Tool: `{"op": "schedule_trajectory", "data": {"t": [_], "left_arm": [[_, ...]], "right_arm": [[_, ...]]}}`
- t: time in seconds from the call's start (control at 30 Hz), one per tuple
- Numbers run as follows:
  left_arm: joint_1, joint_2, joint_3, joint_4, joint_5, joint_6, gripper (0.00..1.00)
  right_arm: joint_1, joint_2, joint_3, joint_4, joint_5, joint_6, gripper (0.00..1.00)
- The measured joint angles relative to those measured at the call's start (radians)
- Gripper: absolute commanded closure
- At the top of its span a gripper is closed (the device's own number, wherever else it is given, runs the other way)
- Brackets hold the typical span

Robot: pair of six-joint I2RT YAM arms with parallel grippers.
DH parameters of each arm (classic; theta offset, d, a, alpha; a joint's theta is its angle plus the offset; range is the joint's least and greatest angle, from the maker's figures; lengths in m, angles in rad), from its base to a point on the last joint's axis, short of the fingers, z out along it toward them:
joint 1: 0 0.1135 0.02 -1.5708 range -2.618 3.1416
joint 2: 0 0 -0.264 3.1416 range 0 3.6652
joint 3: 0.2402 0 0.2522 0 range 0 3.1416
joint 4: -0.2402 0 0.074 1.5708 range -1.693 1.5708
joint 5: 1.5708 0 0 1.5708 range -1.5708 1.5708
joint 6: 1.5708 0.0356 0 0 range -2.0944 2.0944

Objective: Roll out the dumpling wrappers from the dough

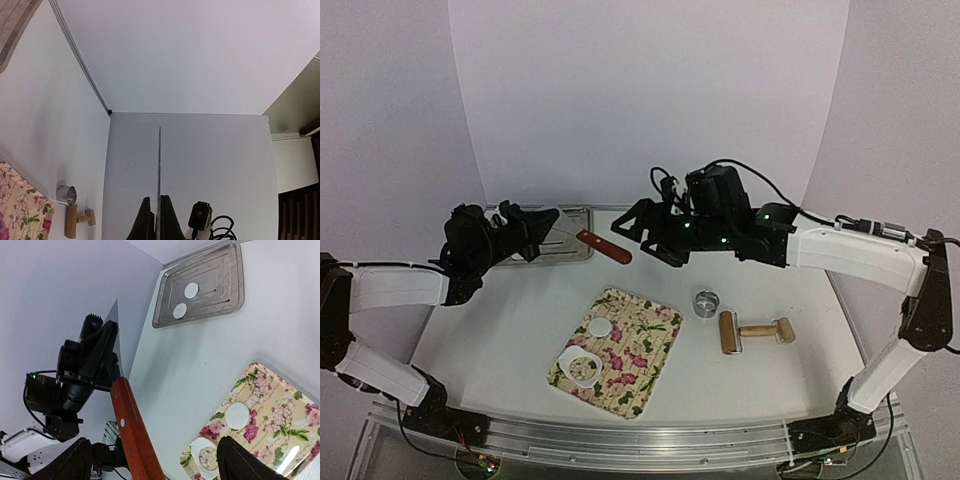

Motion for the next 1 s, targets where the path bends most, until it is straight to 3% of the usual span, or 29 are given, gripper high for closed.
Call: {"op": "schedule_trajectory", "data": {"t": [0.43, 1.0], "left_arm": [[0.0, -0.062, -0.08, 0.145, -0.125, 0.002, 1.0], [0.001, -0.069, -0.091, 0.157, -0.158, 0.02, 1.0]], "right_arm": [[-0.016, 0.077, 0.005, 0.179, -0.172, 0.191, 0.22], [-0.016, 0.123, 0.034, 0.271, -0.243, 0.279, 0.53]]}}
